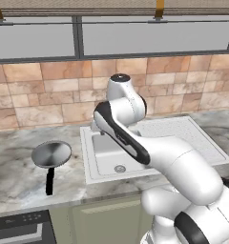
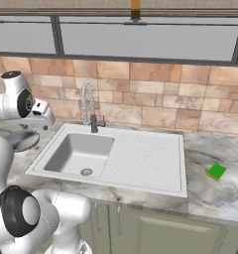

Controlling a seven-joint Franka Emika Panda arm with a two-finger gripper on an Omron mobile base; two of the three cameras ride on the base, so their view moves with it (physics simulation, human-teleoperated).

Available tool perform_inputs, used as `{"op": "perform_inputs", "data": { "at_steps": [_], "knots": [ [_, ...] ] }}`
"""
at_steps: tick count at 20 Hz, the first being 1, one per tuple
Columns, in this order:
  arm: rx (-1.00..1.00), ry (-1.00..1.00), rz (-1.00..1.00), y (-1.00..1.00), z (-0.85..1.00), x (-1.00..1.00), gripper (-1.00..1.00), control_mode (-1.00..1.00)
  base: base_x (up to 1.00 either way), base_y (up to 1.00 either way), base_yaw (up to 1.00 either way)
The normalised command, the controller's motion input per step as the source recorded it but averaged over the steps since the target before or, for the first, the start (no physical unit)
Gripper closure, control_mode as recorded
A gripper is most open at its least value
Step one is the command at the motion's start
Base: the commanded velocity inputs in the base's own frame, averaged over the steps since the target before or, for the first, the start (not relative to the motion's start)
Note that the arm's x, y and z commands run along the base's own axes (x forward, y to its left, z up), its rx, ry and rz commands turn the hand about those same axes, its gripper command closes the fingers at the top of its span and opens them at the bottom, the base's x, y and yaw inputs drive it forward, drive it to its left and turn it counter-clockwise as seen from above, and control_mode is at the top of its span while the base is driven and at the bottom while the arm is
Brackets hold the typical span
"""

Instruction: Pick the pan and sponge and place them into the sink. Then turn on the water.

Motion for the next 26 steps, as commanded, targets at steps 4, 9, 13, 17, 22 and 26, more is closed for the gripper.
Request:
{"op": "perform_inputs", "data": {
  "at_steps": [4,9,13,17,22,26],
  "knots": [
    [0.0,0.0,0.0,0.53,-0.22,0.0,-1.0,-1.0,0.0,0.0,0.0],
    [0.0,0.0,0.0,0.52,-0.3,0.0,-1.0,-1.0,0.0,0.0,0.0],
    [0.0,0.0,0.0,0.56,-0.31,-0.02,-1.0,-1.0,0.0,0.0,0.0],
    [0.0,0.0,0.0,0.53,-0.29,-0.06,-1.0,-1.0,0.0,0.0,0.0],
    [0.0,0.0,0.0,0.48,-0.26,-0.02,-1.0,-1.0,0.0,0.0,0.0],
    [0.0,0.0,0.0,0.39,-0.24,0.0,-1.0,-1.0,0.0,0.0,0.0]
  ]
}}
